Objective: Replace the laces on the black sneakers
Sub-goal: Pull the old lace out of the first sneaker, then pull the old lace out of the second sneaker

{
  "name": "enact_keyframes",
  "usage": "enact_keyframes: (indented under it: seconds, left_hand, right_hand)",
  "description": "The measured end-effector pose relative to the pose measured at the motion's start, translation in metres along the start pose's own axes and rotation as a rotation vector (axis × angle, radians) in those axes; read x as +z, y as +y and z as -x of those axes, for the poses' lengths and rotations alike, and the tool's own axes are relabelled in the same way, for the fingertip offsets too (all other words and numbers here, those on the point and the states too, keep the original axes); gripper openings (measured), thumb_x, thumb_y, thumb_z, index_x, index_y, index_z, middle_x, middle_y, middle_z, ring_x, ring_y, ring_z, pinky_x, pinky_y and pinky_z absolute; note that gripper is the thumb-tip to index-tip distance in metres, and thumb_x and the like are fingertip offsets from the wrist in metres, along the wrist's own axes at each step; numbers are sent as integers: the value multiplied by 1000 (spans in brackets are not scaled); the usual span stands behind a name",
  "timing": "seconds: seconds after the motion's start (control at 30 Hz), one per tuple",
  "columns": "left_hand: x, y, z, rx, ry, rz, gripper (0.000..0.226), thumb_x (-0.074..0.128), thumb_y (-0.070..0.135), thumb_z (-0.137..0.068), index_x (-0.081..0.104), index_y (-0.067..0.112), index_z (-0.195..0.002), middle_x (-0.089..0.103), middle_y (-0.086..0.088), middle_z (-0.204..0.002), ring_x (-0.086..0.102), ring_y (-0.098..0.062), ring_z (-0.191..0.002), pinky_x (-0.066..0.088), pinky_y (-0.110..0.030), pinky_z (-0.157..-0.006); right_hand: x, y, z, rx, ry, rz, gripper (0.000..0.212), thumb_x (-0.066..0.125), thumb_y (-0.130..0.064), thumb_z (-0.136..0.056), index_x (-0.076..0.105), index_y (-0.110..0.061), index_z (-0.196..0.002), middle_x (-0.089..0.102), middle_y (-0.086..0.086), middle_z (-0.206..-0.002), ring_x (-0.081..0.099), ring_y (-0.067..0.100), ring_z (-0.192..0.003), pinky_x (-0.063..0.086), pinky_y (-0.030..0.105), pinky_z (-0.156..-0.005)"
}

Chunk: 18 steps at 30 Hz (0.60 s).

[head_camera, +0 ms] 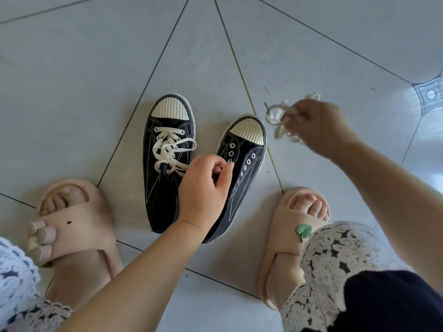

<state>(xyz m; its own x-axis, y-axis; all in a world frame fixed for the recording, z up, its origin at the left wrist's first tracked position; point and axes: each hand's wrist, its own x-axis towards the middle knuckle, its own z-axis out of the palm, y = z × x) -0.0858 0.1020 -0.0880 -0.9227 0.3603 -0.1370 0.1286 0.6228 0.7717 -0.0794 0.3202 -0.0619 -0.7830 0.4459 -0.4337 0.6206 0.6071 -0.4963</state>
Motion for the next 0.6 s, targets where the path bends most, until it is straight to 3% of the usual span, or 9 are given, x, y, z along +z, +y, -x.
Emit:
enact_keyframes:
  seconds: [0.1,0.17,0.3,0.4,0.5,0.6]
  left_hand:
    - [-15,7,-14,121,-81,-121,9,61,14,-85,61,6,-80,48,3,-70,41,-14,-63,39,-26,-63]
    - [-29,14,-28,200,-218,-214,8,58,16,-86,62,10,-83,49,7,-75,43,-13,-66,40,-29,-64]
    - [-70,22,-59,333,-594,-483,8,49,23,-87,56,21,-84,46,12,-83,50,-15,-83,41,-30,-71]
    - [-106,21,-72,322,-775,-718,7,46,26,-87,52,26,-83,43,12,-82,49,-14,-84,40,-28,-68]
    - [-131,11,-78,274,-785,-768,10,50,25,-85,59,25,-90,48,11,-88,53,-15,-88,45,-31,-76]
    - [-140,-4,-81,150,-647,-626,10,58,21,-83,62,19,-92,57,5,-88,51,-15,-81,42,-28,-74]
  right_hand:
    - [5,7,3,6,-128,213,29,61,-20,-84,62,-21,-113,62,3,-98,55,24,-95,30,22,-68]
    - [3,8,3,17,-148,246,37,60,-17,-85,57,-24,-121,62,3,-114,55,24,-105,31,21,-73]
    - [-3,7,4,65,-130,315,34,56,-16,-86,58,-27,-118,61,3,-116,55,24,-104,36,24,-73]
    - [-3,-3,6,14,-113,287,27,56,-21,-87,60,-26,-114,62,1,-113,56,22,-101,39,26,-74]
    - [4,-24,10,-74,-135,254,23,56,-22,-87,63,-25,-109,64,-2,-109,56,17,-95,37,24,-72]
    - [14,-50,17,-159,-205,254,22,56,-20,-86,65,-25,-106,64,-6,-101,57,14,-91,43,25,-76]
